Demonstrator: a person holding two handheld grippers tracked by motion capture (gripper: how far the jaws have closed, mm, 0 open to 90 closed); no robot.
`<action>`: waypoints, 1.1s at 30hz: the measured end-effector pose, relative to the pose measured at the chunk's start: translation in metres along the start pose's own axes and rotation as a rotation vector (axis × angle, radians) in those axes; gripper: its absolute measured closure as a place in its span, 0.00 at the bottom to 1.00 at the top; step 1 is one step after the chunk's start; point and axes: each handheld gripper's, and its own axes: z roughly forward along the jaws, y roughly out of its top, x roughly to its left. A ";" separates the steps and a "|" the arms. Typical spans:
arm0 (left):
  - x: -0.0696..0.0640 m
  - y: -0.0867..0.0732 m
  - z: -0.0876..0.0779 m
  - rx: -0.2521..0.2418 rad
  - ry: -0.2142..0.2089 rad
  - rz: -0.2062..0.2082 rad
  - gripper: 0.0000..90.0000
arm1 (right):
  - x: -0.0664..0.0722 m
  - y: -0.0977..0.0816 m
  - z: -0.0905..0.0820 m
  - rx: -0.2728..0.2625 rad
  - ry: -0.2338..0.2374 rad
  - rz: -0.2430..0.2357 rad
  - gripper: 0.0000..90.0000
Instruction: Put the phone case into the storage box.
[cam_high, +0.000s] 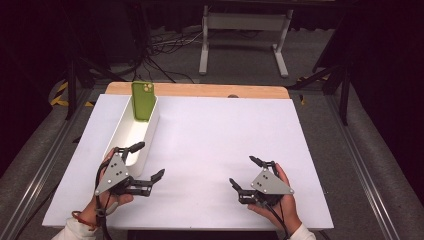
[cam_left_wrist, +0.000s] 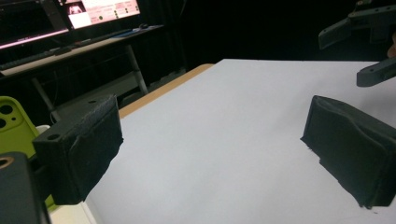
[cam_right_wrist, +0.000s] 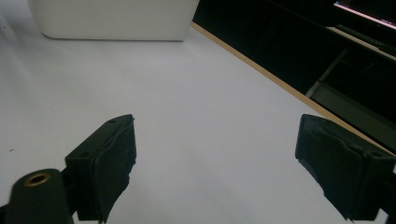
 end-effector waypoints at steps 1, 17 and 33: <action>-0.001 -0.001 0.000 0.002 -0.003 0.014 0.06 | 0.000 0.000 0.000 0.001 0.003 -0.006 0.15; -0.014 -0.020 0.000 0.022 -0.032 -0.004 0.07 | 0.002 -0.004 -0.006 0.008 0.001 0.004 0.15; -0.016 -0.024 -0.002 0.026 -0.019 -0.015 0.06 | 0.000 -0.005 -0.009 0.003 0.013 0.002 0.14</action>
